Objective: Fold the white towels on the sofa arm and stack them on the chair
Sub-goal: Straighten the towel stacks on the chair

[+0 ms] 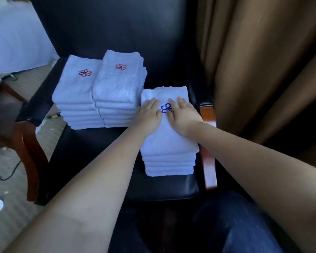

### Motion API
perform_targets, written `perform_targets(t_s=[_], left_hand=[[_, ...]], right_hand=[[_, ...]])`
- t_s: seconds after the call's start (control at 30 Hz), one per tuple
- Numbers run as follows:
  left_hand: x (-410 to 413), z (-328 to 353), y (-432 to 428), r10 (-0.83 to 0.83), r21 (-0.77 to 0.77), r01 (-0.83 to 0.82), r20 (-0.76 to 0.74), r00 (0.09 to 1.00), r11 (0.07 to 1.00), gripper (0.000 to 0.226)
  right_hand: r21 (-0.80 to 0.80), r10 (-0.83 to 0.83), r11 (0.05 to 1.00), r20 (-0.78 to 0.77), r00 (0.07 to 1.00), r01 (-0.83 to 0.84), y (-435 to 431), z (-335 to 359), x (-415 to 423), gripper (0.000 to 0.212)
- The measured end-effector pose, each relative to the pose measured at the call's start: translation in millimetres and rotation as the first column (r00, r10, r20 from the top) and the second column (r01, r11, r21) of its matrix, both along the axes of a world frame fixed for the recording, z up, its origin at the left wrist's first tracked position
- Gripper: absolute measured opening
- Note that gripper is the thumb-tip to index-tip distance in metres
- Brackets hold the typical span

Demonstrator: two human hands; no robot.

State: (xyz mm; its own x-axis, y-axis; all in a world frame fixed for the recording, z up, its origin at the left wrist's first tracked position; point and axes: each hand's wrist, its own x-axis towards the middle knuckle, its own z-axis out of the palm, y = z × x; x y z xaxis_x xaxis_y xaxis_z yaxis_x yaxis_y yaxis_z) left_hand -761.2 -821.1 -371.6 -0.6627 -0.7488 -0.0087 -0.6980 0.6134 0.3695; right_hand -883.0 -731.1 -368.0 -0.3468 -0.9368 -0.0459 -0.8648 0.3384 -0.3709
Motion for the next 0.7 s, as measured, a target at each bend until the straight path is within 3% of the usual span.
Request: perform_targets(t_s=[0.1,0.23,0.37,0.5,0.6,0.7], left_hand=[[22.2,25.5,4.1,-0.034,-0.064,0.036,0.023,0.999,0.997,0.052],[70.5,21.3,47.7,-0.031,-0.021,0.028,-0.158,0.987,0.999,0.05],[111.2,-13.8,106.1,0.101,0.048,-0.09,-0.335,0.937,0.995,0.047],[136.1,-59.4,152.2,0.195,0.105,-0.174,-0.253,0.948,0.979,0.048],[142.7,-84.0,166.3,0.103,-0.006,-0.105,-0.112,0.988,0.994,0.049],[141.8,-103.5,177.4,-0.032,-0.117,0.034,0.02,0.999,0.993,0.054]], right_hand=[[-0.238,0.068,0.97,0.097,0.993,-0.043,28.2,14.4,7.3,0.05],[-0.414,0.061,0.91,0.136,0.989,0.0,92.5,10.0,16.6,0.043],[-0.571,-0.031,0.816,0.118,0.993,0.093,150.5,-22.8,33.9,0.027],[-0.441,-0.067,0.884,0.212,0.975,0.157,192.3,-72.7,63.4,0.024],[-0.221,-0.041,0.972,0.156,0.987,0.075,197.8,-98.8,79.0,0.032],[-0.082,0.014,0.997,0.121,0.993,-0.005,191.2,-109.1,87.6,0.047]])
